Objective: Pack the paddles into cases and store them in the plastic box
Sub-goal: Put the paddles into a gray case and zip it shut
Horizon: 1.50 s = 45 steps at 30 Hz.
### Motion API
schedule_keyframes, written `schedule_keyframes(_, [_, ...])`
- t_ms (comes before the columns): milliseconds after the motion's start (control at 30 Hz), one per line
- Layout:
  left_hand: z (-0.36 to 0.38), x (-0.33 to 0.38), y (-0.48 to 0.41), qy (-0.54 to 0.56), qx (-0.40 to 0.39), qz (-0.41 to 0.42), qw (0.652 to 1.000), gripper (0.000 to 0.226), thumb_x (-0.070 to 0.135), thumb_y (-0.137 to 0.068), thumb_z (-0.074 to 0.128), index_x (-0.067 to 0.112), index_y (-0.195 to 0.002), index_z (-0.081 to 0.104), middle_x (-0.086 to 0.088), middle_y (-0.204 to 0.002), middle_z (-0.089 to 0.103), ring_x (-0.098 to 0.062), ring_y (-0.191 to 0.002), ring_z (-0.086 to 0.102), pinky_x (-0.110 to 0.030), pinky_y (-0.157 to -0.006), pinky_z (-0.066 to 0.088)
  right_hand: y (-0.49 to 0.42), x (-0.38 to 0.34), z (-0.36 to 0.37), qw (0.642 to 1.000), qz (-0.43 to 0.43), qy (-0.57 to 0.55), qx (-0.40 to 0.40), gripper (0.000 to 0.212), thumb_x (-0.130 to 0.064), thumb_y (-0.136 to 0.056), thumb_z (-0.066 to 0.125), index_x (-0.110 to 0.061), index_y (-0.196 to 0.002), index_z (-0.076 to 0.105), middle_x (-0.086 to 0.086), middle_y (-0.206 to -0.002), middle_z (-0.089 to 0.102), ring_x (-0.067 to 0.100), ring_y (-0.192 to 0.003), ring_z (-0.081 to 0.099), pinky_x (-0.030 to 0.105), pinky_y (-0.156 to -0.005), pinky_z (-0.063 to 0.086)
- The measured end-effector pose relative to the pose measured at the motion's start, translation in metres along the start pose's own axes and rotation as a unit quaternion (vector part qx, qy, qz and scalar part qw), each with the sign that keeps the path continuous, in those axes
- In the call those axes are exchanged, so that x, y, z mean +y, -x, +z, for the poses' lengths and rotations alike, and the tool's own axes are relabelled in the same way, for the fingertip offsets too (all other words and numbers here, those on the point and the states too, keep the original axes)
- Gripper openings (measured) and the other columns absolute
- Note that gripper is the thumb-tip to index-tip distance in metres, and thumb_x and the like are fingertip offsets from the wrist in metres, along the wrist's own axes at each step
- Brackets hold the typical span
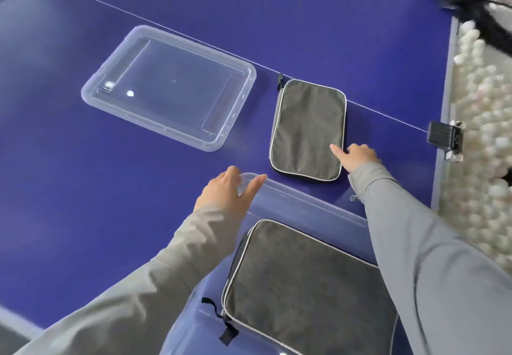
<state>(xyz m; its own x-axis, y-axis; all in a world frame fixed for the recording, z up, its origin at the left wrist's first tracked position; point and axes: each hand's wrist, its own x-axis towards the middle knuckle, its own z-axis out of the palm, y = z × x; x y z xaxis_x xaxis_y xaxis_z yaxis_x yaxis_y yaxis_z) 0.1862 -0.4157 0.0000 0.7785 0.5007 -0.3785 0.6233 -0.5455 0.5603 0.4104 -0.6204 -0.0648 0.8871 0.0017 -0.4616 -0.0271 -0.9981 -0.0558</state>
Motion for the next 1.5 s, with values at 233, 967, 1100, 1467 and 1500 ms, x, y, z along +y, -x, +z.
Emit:
schedule_keyframes(233, [-0.004, 0.003, 0.004, -0.007, 0.008, 0.0, 1.0, 0.055, 0.065, -0.085, 0.042, 0.012, -0.099, 0.049, -0.001, -0.096, 0.059, -0.027, -0.088, 0.056, -0.039, -0.078, 0.05, -0.005, -0.027, 0.01, 0.99, 0.02, -0.137, 0.02, 0.069, -0.047, -0.087, 0.058, 0.001, -0.13, 0.034, 0.019, -0.137, 0.043, 0.039, -0.125, 0.045, 0.045, -0.097, 0.039])
schedule_keyframes(967, [-0.12, -0.029, -0.01, 0.608, -0.057, -0.053, 0.79, 0.056, 0.055, -0.097, 0.02, 0.014, -0.099, 0.057, -0.007, -0.096, 0.061, -0.022, -0.085, 0.058, -0.035, -0.077, 0.043, 0.249, -0.105, -0.063, 0.706, -0.19, -0.648, 0.214, 0.029, -0.031, -0.082, 0.068, -0.03, -0.1, 0.046, -0.029, -0.073, 0.064, -0.011, -0.065, 0.055, 0.004, -0.06, 0.041])
schedule_keyframes(1100, [-0.199, -0.074, -0.026, 0.654, -0.137, 0.058, 0.742, 0.06, 0.062, -0.094, 0.024, 0.02, -0.094, 0.068, -0.001, -0.079, 0.071, -0.019, -0.074, 0.068, -0.03, -0.069, 0.055, 0.295, -0.16, -0.021, 0.712, -0.213, -0.643, 0.186, 0.028, -0.026, -0.08, 0.069, -0.029, -0.099, 0.048, -0.021, -0.076, 0.066, -0.004, -0.068, 0.058, 0.007, -0.064, 0.043])
schedule_keyframes(1467, [-0.353, -0.281, -0.065, 0.426, -0.035, 0.212, 0.879, 0.028, 0.03, -0.073, 0.071, 0.033, -0.097, 0.057, 0.013, -0.085, 0.068, -0.007, -0.078, 0.066, -0.02, -0.068, 0.053, 0.382, -0.398, 0.068, 0.81, -0.168, -0.504, 0.249, 0.039, -0.021, -0.088, 0.062, -0.024, -0.125, 0.049, -0.007, -0.107, 0.053, 0.014, -0.095, 0.055, 0.026, -0.086, 0.046])
schedule_keyframes(1500, [-0.364, -0.296, -0.067, 0.407, -0.04, 0.223, 0.885, 0.029, 0.03, -0.073, 0.07, 0.034, -0.098, 0.056, 0.015, -0.085, 0.068, -0.006, -0.077, 0.065, -0.017, -0.067, 0.051, 0.388, -0.42, 0.061, 0.81, -0.187, -0.482, 0.278, 0.039, -0.021, -0.089, 0.062, -0.022, -0.126, 0.051, -0.008, -0.104, 0.052, 0.012, -0.093, 0.054, 0.021, -0.087, 0.044])
